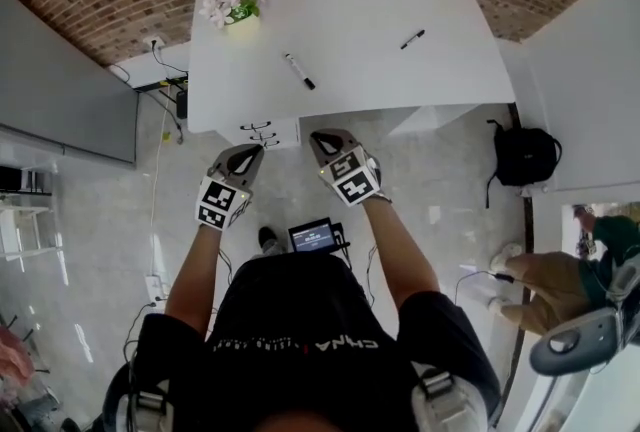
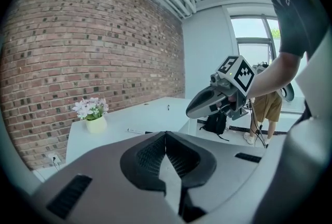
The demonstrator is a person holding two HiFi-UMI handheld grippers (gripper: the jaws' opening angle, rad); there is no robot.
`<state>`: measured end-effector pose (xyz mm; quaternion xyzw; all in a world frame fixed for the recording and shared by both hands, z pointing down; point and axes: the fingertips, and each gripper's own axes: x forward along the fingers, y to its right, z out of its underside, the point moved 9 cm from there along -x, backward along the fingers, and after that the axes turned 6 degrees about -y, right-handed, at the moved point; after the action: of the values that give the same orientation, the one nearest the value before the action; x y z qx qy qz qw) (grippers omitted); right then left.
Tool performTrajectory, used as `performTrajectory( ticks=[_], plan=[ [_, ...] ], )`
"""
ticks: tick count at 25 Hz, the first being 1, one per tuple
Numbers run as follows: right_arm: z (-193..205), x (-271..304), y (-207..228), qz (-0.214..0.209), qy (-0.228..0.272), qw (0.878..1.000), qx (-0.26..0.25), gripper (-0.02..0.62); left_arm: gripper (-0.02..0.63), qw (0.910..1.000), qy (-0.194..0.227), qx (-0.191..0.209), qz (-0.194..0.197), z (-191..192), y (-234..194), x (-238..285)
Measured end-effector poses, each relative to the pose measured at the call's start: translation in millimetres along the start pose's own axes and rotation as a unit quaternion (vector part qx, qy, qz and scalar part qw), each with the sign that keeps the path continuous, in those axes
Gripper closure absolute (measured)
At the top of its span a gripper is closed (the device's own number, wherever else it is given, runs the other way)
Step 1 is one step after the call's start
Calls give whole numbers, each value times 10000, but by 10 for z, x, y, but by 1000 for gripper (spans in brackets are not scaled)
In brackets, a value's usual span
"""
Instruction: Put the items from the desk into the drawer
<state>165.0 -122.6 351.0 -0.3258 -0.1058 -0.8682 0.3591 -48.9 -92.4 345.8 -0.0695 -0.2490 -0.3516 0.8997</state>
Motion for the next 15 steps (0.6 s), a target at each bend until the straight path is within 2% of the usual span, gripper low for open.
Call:
performTrajectory(
  ticks=[5,8,12,14,15],
  plan=[
    [33,279,286,-23,-99,9999,68,580,595,9997,-210,-101,56,50,-83,206],
    [30,514,495,-65,-135,9996,219,578,595,9997,-135,-188,25,24,-192,344],
    [27,872,757,-104,-195,9993,304,577,595,9992,-236,-332,-64,93,-308,481],
    [29,1064,896,-137,-258,9992,287,550,595,9987,-252,-427,-110,118,-347,559],
    [25,1160,963,-172,-291,9989,325,508,595,9985,-255,-469,-125,129,-371,601]
  ],
)
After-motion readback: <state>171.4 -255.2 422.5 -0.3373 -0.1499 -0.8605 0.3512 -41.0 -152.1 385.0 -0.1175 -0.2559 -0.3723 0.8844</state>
